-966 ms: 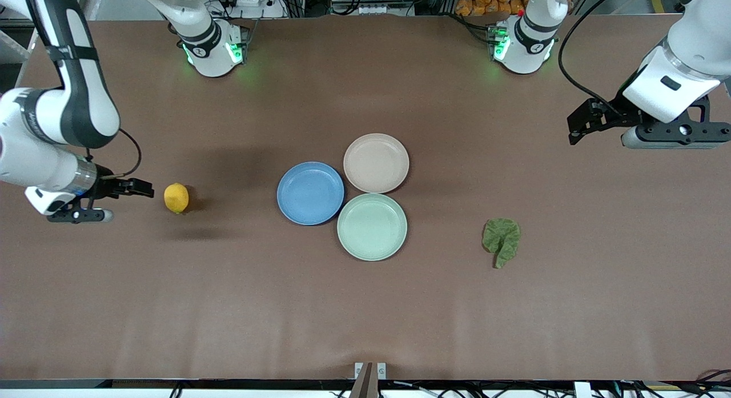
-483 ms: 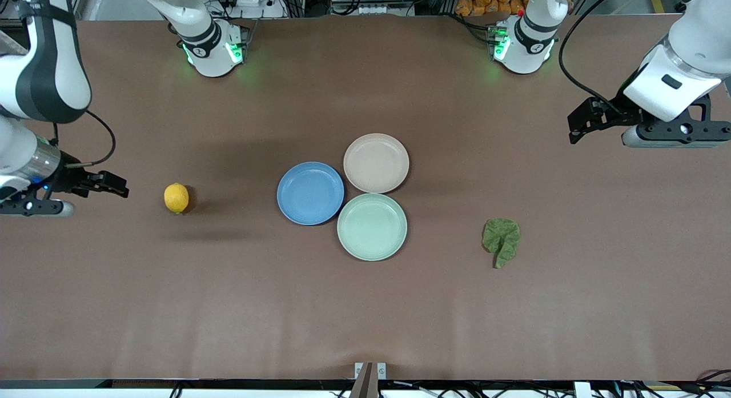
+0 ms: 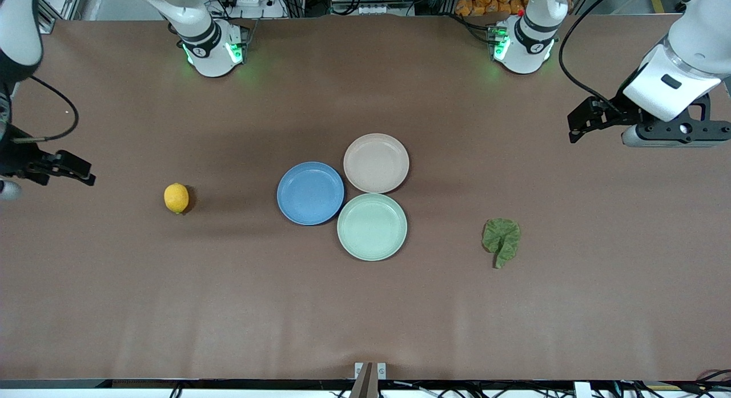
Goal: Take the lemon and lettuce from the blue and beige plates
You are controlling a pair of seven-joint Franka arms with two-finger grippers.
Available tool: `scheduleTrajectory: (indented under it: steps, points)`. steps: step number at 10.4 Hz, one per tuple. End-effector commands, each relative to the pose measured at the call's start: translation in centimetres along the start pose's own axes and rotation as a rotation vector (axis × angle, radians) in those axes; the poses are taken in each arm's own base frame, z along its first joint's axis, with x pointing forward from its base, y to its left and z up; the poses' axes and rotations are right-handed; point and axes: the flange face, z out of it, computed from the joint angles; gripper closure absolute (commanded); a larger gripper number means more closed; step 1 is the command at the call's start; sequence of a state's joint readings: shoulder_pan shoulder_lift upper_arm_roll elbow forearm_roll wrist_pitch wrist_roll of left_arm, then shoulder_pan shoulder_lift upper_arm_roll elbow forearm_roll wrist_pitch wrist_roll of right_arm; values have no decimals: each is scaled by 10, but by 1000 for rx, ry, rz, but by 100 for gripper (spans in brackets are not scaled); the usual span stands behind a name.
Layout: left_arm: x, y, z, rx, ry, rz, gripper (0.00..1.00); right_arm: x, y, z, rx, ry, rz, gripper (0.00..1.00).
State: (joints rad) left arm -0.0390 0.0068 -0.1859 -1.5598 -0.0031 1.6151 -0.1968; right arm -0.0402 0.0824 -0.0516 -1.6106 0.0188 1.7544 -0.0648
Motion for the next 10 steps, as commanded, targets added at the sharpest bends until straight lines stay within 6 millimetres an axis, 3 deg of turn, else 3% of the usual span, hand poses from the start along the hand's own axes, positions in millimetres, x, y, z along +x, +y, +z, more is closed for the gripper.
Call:
scheduleTrajectory:
  steps: [1,8,10]
  points:
    - [-2,-1,-7,-9,-6,19,0,3,-3,-42,3,28,11,0]
    - [-3,-1,-19,-13,4,18,0,-17,-17,-98,6,12,-9,0]
    - [-3,-2,-19,-13,5,17,0,-19,-22,-94,7,-8,-7,0]
